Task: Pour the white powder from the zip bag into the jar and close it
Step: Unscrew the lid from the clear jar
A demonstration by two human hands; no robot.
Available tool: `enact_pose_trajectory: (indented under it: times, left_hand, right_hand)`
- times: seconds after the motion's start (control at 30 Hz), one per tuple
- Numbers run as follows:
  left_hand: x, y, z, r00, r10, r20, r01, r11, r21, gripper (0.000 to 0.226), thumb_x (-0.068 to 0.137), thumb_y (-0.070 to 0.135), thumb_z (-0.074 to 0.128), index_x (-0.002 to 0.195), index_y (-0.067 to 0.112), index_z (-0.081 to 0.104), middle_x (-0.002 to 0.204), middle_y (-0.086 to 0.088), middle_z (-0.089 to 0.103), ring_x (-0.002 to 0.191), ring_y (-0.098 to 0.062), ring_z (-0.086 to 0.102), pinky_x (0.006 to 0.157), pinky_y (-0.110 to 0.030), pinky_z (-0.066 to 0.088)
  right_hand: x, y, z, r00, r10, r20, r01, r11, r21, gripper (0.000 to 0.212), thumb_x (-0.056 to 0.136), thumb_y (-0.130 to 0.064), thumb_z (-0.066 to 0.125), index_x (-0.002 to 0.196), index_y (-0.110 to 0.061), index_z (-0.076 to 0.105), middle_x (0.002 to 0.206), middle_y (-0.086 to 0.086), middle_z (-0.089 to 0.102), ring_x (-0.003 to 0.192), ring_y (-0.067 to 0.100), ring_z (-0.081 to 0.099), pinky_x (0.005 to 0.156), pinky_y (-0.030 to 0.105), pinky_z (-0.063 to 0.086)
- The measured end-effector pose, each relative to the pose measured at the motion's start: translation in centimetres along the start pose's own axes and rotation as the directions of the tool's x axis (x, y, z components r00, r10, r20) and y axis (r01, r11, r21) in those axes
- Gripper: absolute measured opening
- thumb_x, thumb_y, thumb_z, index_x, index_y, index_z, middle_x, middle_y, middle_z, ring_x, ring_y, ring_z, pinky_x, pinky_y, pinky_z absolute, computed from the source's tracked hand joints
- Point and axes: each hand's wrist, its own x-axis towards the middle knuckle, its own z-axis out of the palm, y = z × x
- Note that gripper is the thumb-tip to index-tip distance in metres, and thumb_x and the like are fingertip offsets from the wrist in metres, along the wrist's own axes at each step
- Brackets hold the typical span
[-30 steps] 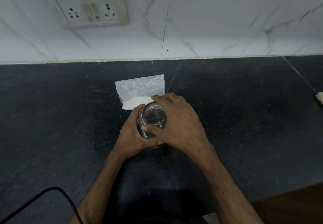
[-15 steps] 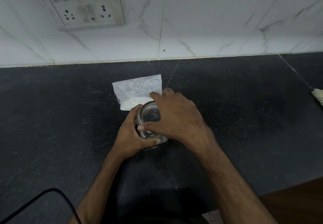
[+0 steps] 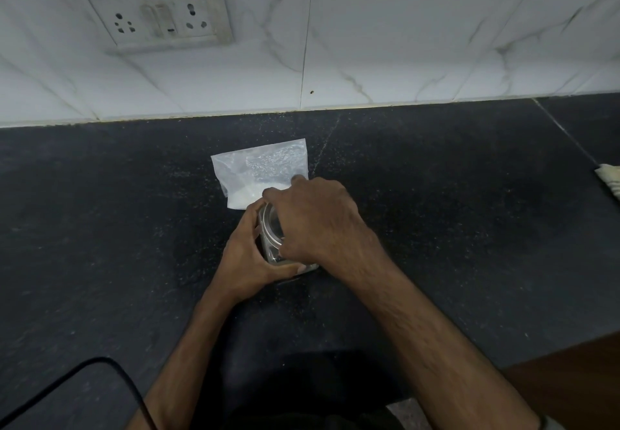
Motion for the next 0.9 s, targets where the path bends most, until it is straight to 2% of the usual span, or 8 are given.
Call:
enact_pose_trajectory:
  times: [0.17, 0.33, 0.4, 0.57, 0.7, 0.8, 0.87, 0.9]
  left_hand:
    - [0.0, 0.1, 0.0, 1.0, -0.013, -0.002, 0.013, 1.0, -0.008, 0.097, 0.041, 0.041, 0.092, 0.123, 0.049, 0.041, 0.121, 0.016, 0.063, 0.111, 0.001, 0.062, 0.088, -0.013, 0.05]
    - [-0.2, 0.3, 0.1, 0.999, -0.028, -0.019, 0.028, 1.0, 0.007, 0.091, 0.038, 0.045, 0.089, 0.115, 0.049, 0.042, 0.109, 0.038, 0.061, 0.104, 0.01, 0.061, 0.082, -0.007, 0.048]
    - [-0.2, 0.3, 0.1, 0.999, -0.033, -0.03, 0.033, 0.999, 0.016, 0.09, 0.038, 0.046, 0.088, 0.115, 0.048, 0.042, 0.108, 0.04, 0.06, 0.103, 0.01, 0.062, 0.082, -0.007, 0.048]
    - [-0.1, -0.3, -0.1, 0.998, -0.059, -0.025, 0.06, 0.997, 0.043, 0.109, 0.04, 0.045, 0.094, 0.134, 0.022, 0.044, 0.123, 0.009, 0.064, 0.111, -0.004, 0.064, 0.095, -0.033, 0.054]
    - [0.0, -0.5, -0.3, 0.998, -0.066, -0.019, 0.067, 0.995, 0.07, 0.109, 0.042, 0.042, 0.095, 0.136, 0.02, 0.045, 0.125, 0.008, 0.063, 0.113, -0.007, 0.063, 0.097, -0.037, 0.053]
    - [0.0, -0.3, -0.2, 0.998, -0.064, -0.014, 0.065, 0.995, 0.07, 0.109, 0.044, 0.039, 0.096, 0.138, 0.03, 0.042, 0.127, 0.011, 0.062, 0.116, -0.005, 0.061, 0.098, -0.037, 0.052]
    - [-0.1, -0.1, -0.2, 0.998, -0.05, -0.033, 0.052, 0.996, 0.07, 0.107, 0.044, 0.037, 0.096, 0.135, 0.041, 0.04, 0.127, 0.017, 0.06, 0.118, -0.004, 0.059, 0.101, -0.039, 0.05]
    - [-0.1, -0.1, -0.2, 0.998, -0.04, -0.04, 0.043, 0.996, 0.073, 0.104, 0.044, 0.037, 0.095, 0.132, 0.045, 0.04, 0.126, 0.019, 0.06, 0.119, -0.005, 0.059, 0.102, -0.04, 0.05]
  right_hand:
    - [0.3, 0.3, 0.4, 0.999, -0.055, -0.002, 0.055, 0.998, 0.038, 0.055, 0.088, -0.036, 0.065, 0.139, -0.027, 0.047, 0.122, 0.007, 0.051, 0.107, 0.025, 0.057, 0.083, 0.037, 0.049]
    - [0.5, 0.4, 0.7, 0.993, -0.112, 0.028, 0.111, 0.992, 0.055, 0.059, 0.084, -0.027, 0.072, 0.138, -0.032, 0.049, 0.125, 0.006, 0.046, 0.113, 0.028, 0.051, 0.086, 0.042, 0.05]
    - [0.4, 0.5, 0.6, 0.989, -0.144, 0.031, 0.143, 0.989, 0.038, 0.06, 0.083, -0.025, 0.073, 0.138, -0.033, 0.05, 0.126, 0.005, 0.046, 0.115, 0.028, 0.049, 0.086, 0.042, 0.05]
    - [0.6, 1.3, 0.2, 0.952, -0.303, 0.04, 0.303, 0.953, -0.011, 0.054, 0.085, -0.024, 0.071, 0.134, -0.037, 0.052, 0.13, 0.001, 0.045, 0.117, 0.024, 0.046, 0.078, 0.036, 0.046]
    - [1.1, 2.5, -0.8, 0.898, -0.428, 0.103, 0.434, 0.9, -0.043, 0.062, 0.083, -0.017, 0.072, 0.137, -0.039, 0.049, 0.13, -0.003, 0.044, 0.115, 0.02, 0.047, 0.074, 0.031, 0.042]
    - [0.7, 4.3, -2.2, 0.912, -0.41, 0.012, 0.406, 0.907, 0.115, 0.078, 0.075, -0.014, 0.077, 0.14, -0.043, 0.043, 0.133, -0.006, 0.041, 0.115, 0.015, 0.048, 0.083, 0.03, 0.052]
    - [-0.3, 6.2, -2.7, 0.939, -0.323, -0.115, 0.342, 0.869, 0.357, 0.091, 0.072, -0.014, 0.081, 0.145, -0.044, 0.036, 0.135, -0.009, 0.037, 0.117, 0.008, 0.046, 0.087, 0.022, 0.05]
    - [-0.8, 7.0, -2.4, 0.94, -0.269, -0.211, 0.339, 0.808, 0.482, 0.092, 0.07, -0.015, 0.083, 0.145, -0.042, 0.037, 0.135, -0.009, 0.037, 0.119, 0.007, 0.047, 0.089, 0.022, 0.051]
